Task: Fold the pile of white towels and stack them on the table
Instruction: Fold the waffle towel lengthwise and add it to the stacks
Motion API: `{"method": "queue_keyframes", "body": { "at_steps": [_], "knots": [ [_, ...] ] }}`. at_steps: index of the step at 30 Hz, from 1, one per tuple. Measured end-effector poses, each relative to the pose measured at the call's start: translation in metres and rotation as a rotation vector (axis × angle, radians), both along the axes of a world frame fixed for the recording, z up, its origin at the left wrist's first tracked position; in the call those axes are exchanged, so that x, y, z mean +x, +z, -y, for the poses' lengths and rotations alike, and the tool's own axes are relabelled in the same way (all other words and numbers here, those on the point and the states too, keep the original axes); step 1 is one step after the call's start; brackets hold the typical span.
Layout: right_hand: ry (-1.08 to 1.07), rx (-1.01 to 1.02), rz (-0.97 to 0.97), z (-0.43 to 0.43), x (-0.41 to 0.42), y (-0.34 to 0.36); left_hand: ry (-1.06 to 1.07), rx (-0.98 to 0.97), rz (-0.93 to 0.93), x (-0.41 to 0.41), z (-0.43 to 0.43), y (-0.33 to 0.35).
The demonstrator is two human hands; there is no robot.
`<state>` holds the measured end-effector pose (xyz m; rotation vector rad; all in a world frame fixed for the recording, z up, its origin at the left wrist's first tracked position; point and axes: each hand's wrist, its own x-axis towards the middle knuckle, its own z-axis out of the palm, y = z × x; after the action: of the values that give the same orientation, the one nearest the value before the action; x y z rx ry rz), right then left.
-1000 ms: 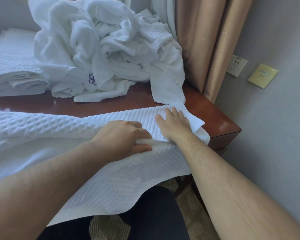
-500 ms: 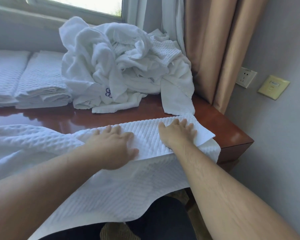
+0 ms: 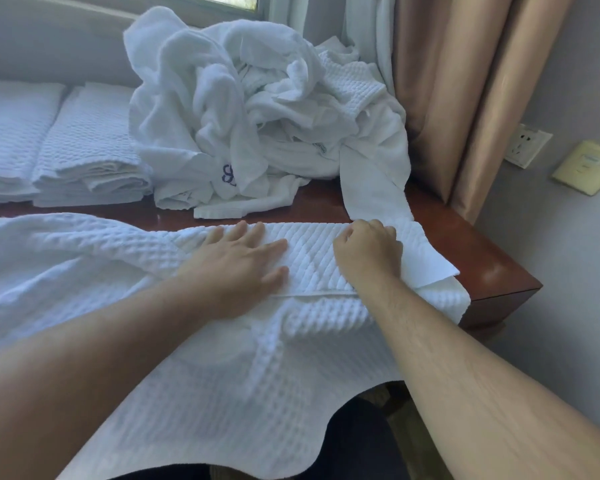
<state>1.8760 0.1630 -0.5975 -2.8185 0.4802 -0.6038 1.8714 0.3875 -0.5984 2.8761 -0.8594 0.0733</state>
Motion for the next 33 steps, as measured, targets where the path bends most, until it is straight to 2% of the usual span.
{"method": "queue_keyframes", "body": {
  "at_steps": [2,4,5,7,8,9,10,11,13,14,16,18,20,23,26,29,31,33],
  "knots": [
    [0.145,0.098,0.08,-0.016,0.002,0.005,0.007,-0.22,-0.121,0.0,-0.007,0.006],
    [0.285,0.383,0.217,-0.05,0.004,0.012,0.018,-0.588,-0.197,-0.004,-0.021,0.016],
    [0.338,0.529,0.256,-0.071,0.005,0.014,0.029,-0.727,-0.15,-0.008,-0.032,0.022],
    [0.397,0.692,0.188,-0.111,0.005,0.011,0.099,-0.798,0.03,-0.013,-0.063,0.03],
    [0.411,0.618,0.096,-0.127,0.004,0.007,0.145,-0.756,0.087,-0.014,-0.082,0.033],
    [0.419,0.441,0.005,-0.137,0.003,0.003,0.197,-0.656,0.099,-0.014,-0.104,0.035],
    [0.419,0.26,-0.056,-0.144,0.002,0.0,0.252,-0.502,0.073,-0.014,-0.128,0.034],
    [0.415,0.163,-0.091,-0.147,0.003,-0.001,0.299,-0.326,0.029,-0.017,-0.154,0.031],
    [0.437,0.152,-0.146,-0.155,0.003,0.006,0.325,-0.049,-0.029,-0.028,-0.199,0.02],
    [0.482,0.188,-0.161,-0.161,0.003,0.01,0.316,0.005,-0.036,-0.033,-0.215,0.015],
    [0.639,0.229,-0.193,-0.178,-0.001,0.015,0.319,-0.005,-0.036,-0.036,-0.229,0.004],
    [0.73,0.09,-0.275,-0.195,-0.006,0.013,0.367,-0.063,0.001,-0.027,-0.229,-0.003],
    [0.709,-0.06,-0.278,-0.201,-0.009,0.006,0.405,-0.086,0.048,-0.015,-0.228,-0.003],
    [0.692,-0.037,-0.14,-0.196,-0.001,0.0,0.422,-0.072,0.1,-0.001,-0.233,-0.001],
    [0.721,-0.047,0.042,-0.196,0.005,-0.001,0.38,0.028,0.131,0.007,-0.233,0.004],
    [0.771,-0.173,0.245,-0.202,0.003,-0.001,0.347,0.066,-0.003,0.015,-0.237,0.013],
    [0.776,-0.15,0.171,-0.208,0.001,0.001,0.361,0.09,-0.168,0.022,-0.243,0.025],
    [0.708,-0.068,-0.04,-0.22,0.002,0.002,0.358,0.145,-0.231,0.027,-0.245,0.037]
  ]
}}
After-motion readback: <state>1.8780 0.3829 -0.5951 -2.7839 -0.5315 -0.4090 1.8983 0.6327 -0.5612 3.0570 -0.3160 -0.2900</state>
